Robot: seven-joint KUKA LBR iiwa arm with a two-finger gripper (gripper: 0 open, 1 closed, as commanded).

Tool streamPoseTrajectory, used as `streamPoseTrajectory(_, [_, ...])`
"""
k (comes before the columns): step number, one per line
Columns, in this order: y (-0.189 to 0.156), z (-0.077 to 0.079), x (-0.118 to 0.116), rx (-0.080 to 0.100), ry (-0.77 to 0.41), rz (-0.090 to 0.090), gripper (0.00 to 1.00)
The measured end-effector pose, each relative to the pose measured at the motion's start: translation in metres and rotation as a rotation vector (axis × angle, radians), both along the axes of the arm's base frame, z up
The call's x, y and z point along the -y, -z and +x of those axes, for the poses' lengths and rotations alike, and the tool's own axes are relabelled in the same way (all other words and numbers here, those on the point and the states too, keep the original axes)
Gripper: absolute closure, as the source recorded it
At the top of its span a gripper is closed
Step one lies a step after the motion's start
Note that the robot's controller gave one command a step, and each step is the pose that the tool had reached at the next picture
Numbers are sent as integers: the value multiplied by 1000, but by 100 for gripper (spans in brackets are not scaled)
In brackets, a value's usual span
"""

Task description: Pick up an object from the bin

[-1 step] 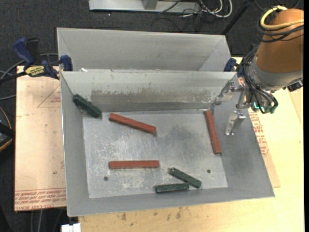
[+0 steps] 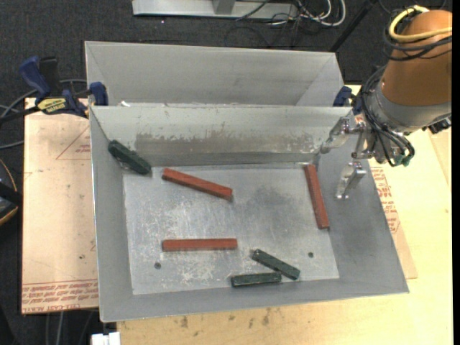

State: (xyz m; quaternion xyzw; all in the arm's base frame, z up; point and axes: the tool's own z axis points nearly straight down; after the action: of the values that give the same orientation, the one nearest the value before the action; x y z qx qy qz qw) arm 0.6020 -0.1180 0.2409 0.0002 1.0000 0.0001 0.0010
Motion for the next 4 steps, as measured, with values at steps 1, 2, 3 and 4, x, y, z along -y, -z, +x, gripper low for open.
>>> streamPoseTrajectory(1, [48, 13, 9, 9, -264, -3, 0])
streamPoseTrajectory(2, [75, 12, 19, 0, -291, 1, 0])
streamPoseTrajectory(3, [85, 19, 21, 2, -68, 0, 0])
streamPoseTrajectory(4, [123, 21, 26, 2, -476, -1, 0])
